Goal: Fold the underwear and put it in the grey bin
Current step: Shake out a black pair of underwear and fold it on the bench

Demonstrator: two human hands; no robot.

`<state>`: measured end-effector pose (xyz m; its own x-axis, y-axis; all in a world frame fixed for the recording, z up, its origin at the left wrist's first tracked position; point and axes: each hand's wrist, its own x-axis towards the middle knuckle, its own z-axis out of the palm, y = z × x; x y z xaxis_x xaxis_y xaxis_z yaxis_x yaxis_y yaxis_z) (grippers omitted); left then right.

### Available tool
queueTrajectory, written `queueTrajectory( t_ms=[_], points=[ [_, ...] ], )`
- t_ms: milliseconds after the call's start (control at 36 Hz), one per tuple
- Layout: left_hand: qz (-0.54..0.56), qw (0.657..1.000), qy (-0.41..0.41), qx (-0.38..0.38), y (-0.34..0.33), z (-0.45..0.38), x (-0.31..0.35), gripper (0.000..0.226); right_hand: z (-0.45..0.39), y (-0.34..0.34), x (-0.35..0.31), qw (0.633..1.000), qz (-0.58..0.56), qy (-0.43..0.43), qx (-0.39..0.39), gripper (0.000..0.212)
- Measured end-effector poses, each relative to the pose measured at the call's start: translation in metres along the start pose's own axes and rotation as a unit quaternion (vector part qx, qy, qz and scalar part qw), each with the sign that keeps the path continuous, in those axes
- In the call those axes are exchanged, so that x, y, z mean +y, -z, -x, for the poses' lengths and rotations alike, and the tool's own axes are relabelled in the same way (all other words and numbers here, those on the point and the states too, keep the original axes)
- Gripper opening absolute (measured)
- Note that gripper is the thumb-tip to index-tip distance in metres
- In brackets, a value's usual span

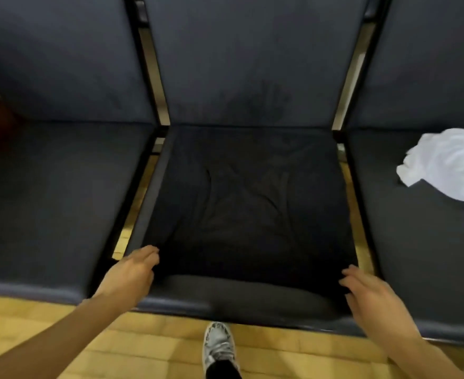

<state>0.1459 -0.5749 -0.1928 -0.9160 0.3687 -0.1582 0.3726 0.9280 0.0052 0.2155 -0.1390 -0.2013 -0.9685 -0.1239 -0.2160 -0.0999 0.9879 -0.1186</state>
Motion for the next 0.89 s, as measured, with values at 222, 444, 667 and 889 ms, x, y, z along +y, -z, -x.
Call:
queueTrajectory(
  t_ms=[222,444,667,889],
  points=[
    [0.166,0.961,0.097,-0.199,0.035,0.024,-0.004,0.023,0.028,0.052,-0.008,0.989,-0.082,0.005,-0.12,0.023],
    [0.259,0.93,0.143,-0.217,0.11,-0.021,-0.012,0.025,-0.026,0.121,-0.001,0.973,-0.085,-0.038,-0.211,0.025],
    [0.43,0.861,0.211,-0.168,0.115,-0.151,-0.036,0.01,-0.16,0.146,0.043,0.971,-0.144,-0.151,-0.12,0.014],
    [0.612,0.725,0.294,-0.116,0.086,-0.249,-0.072,0.011,-0.252,0.115,0.066,0.931,-0.243,-0.254,-0.1,0.012]
  ],
)
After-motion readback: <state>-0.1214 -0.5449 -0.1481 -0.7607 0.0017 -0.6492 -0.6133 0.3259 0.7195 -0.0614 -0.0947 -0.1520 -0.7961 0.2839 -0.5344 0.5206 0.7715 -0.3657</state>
